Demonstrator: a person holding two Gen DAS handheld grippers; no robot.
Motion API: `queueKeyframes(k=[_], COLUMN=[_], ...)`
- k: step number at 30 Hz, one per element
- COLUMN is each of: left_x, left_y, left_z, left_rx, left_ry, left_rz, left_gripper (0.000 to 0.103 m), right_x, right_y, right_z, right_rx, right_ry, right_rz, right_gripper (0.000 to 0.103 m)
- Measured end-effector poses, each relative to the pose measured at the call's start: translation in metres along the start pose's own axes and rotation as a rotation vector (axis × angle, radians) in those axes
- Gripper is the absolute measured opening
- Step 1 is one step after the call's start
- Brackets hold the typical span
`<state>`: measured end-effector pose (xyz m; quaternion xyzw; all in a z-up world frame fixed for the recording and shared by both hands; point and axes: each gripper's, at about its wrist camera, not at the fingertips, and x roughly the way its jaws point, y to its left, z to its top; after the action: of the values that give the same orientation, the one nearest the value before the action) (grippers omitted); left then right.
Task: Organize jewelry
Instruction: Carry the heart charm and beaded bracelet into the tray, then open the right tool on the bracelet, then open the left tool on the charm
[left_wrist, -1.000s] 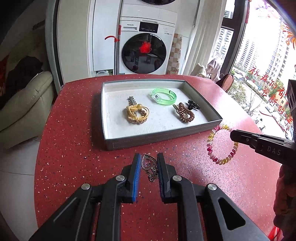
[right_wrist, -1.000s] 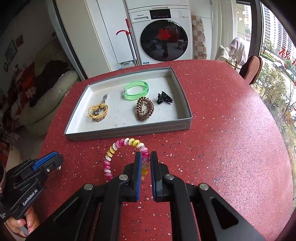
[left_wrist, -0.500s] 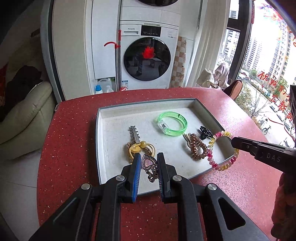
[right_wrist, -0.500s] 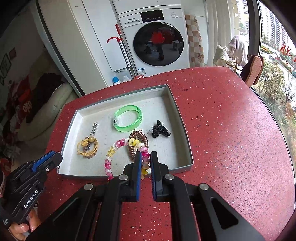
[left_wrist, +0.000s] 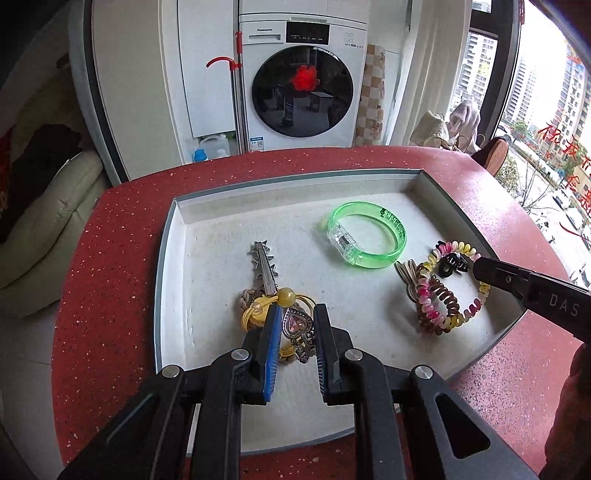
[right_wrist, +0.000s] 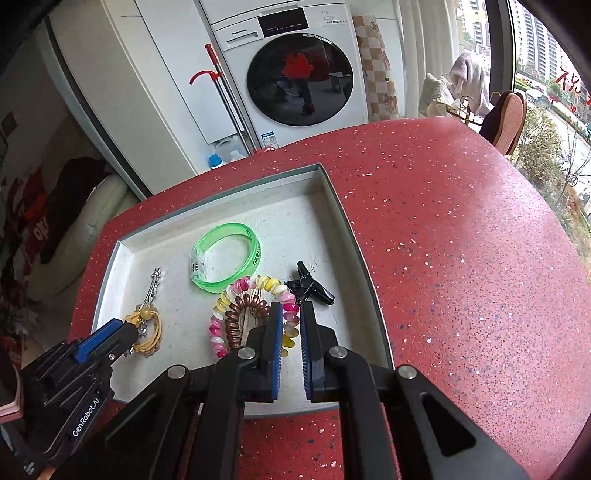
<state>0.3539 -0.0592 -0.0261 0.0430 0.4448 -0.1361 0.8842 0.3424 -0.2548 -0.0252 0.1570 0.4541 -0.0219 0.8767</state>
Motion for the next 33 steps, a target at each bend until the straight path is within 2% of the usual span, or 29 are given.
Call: queueKeyframes(k=[11, 21, 23, 27, 33], left_x=[0.023, 0.022, 0.019, 0.010, 0.004], left_y=[-0.008, -0.010, -0.009, -0.008, -0.004], left_z=[-0.006, -0.007, -0.007, -0.009, -0.008], left_rx=[0.037, 0.047, 0.043, 0.037, 0.019], left_ry=[0.023, 0.016, 0.008, -0.019, -0.027], left_rz=[0.058, 0.054, 0.052, 0.048, 0.036], left_gripper=[0.036, 0.036, 0.036, 0.036, 0.036], right_x=[0.023, 0.025, 0.024, 0.014, -0.005], right_y=[-0.006, -0.003, -0.004, -0.003, -0.004], right_z=[-0.010, -0.011, -0.011, -0.010, -0.010], right_rx=[0.012, -0.014, -0.007, -0.005, 0.005], right_ry=[0.032, 0.045, 0.049, 0.020, -0.024], right_rz=[-0.001, 0.004, 0.022, 0.037, 0.065], right_gripper=[0.010, 0.011, 0.016, 0.045, 0.045])
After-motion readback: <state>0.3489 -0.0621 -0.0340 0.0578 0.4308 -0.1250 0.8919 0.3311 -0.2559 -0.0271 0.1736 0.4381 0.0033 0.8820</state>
